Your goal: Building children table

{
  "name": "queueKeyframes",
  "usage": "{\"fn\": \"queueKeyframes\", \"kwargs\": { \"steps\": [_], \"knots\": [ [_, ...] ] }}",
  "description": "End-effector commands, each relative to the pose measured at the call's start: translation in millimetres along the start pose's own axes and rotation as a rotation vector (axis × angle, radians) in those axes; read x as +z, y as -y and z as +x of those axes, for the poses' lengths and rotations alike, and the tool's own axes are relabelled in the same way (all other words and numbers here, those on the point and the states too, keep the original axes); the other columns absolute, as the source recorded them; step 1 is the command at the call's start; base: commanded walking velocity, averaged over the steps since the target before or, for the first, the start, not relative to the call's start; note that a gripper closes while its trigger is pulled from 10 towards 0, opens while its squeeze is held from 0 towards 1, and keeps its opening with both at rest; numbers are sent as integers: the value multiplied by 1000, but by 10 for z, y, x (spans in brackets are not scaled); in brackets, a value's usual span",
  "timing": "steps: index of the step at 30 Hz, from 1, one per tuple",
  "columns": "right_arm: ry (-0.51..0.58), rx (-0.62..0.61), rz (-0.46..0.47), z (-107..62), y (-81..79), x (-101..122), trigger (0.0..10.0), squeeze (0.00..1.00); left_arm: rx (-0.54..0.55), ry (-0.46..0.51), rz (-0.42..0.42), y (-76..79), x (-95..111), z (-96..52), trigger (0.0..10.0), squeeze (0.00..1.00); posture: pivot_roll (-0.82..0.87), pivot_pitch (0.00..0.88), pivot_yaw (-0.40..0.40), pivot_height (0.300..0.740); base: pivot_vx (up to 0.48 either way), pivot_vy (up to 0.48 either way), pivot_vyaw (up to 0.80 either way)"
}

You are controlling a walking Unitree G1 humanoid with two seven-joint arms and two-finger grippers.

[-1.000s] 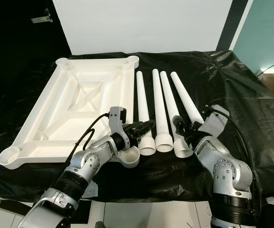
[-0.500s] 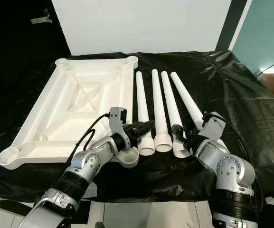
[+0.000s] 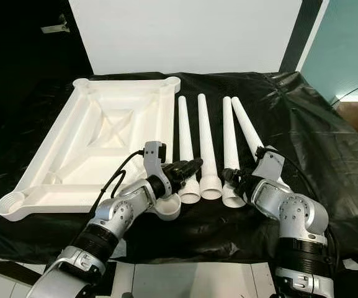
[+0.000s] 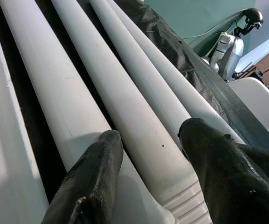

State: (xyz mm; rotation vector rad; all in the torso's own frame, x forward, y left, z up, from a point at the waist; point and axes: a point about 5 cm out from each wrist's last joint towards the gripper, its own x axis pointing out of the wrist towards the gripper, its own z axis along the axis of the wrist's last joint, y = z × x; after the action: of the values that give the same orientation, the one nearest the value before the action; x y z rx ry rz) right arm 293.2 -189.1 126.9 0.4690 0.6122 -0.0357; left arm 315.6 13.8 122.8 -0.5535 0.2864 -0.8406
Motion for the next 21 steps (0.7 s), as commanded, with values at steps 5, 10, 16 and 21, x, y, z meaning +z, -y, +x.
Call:
{"fn": "queueKeyframes", "kwargs": {
  "steps": [5,10,16,21],
  "knots": [
    [-131,-38,30,114,44,-241,0,0,-197,-29,7,72,-36,-3,10000,0,-124,2,10,740,0,0,0],
    [-123,-38,39,116,34,-226,0,0,-197,-31,7,72,-37,-1,10000,0,-125,1,11,740,0,0,0],
    [33,-45,-47,34,-86,21,0,0,-186,-21,6,59,-23,4,10000,0,-128,1,13,740,0,0,0],
    [246,-2,-308,-152,-358,286,0,0,-170,20,-24,37,25,8,10000,0,-131,2,13,740,0,0,0]
  ]
}}
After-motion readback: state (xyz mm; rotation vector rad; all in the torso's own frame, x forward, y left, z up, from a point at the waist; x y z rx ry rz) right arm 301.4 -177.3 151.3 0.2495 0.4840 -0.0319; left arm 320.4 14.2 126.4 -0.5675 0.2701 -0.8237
